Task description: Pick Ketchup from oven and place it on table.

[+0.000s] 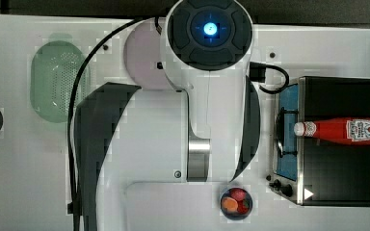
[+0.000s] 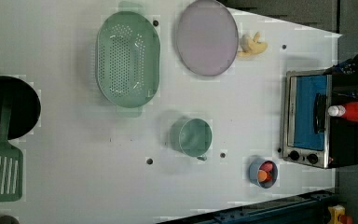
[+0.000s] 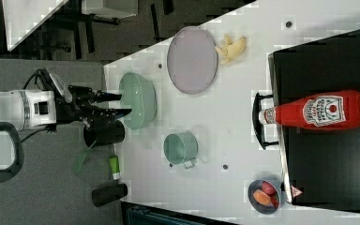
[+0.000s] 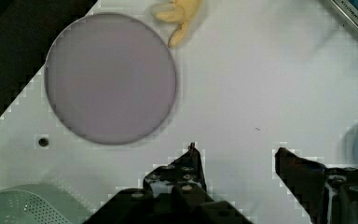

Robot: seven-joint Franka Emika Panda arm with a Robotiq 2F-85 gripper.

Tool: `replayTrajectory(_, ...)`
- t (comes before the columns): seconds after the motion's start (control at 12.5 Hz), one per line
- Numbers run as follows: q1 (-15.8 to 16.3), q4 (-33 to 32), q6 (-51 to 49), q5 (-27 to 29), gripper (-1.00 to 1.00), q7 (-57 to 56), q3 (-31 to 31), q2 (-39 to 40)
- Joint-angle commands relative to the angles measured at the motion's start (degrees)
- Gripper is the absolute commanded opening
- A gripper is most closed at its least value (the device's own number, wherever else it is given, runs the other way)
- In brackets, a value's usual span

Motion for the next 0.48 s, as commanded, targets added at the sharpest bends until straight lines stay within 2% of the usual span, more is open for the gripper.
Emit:
replayTrajectory(0.08,-7.6,-3.7,-6.7,-1.0,0.49,-2.4,1.0,-9.8)
replayTrajectory(0.16,-7.7,-3.8,-6.6,-1.0,1.00,-2.4,0.3,-9.5)
replayTrajectory(0.48,-8.5,-3.7,-6.4,-1.0,1.00,-2.4,-5.4,-7.1)
